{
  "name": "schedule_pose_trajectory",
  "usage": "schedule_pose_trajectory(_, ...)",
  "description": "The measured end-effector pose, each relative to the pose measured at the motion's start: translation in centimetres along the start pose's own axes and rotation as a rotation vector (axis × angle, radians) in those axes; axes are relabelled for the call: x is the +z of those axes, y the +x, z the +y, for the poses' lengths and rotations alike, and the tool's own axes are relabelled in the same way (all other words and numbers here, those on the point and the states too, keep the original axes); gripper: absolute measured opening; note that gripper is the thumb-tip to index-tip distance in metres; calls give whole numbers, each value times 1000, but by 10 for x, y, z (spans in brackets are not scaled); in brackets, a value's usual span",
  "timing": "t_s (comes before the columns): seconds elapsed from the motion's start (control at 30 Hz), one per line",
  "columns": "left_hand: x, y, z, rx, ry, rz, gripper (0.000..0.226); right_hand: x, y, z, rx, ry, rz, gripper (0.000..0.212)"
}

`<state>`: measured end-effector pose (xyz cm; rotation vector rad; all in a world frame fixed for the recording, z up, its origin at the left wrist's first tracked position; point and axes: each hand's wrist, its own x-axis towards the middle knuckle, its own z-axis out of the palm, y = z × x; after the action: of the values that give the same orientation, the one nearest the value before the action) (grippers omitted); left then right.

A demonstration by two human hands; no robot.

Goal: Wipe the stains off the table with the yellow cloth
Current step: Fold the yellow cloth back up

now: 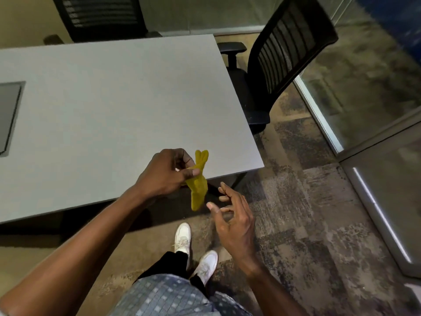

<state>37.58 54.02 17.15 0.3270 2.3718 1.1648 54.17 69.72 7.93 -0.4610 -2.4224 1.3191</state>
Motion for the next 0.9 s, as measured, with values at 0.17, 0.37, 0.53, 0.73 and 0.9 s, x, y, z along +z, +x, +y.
schedule_pose_trajectory(0.17, -35, -22, -6, 110, 73, 57, 12, 7, 38, -33, -35, 58, -125, 70)
schedule_pose_trajectory(0.37, -76, -50, -25, 197, 66, 87, 11, 29, 83, -89, -140, 118, -449, 86)
schedule_pose_trajectory(0.53, -120, -66, -51, 202, -140, 156, 11, 67, 92, -125, -39, 269, -580, 74)
schedule_pose_trajectory(0.73, -185, -82, -91, 139, -357, 248, 10, 138, 86, -167, 87, 426, -577, 55)
schedule_pose_trajectory(0.9, -240, -88, -118, -34, -637, 427, 12, 197, 52, -201, 61, 409, -556, 70)
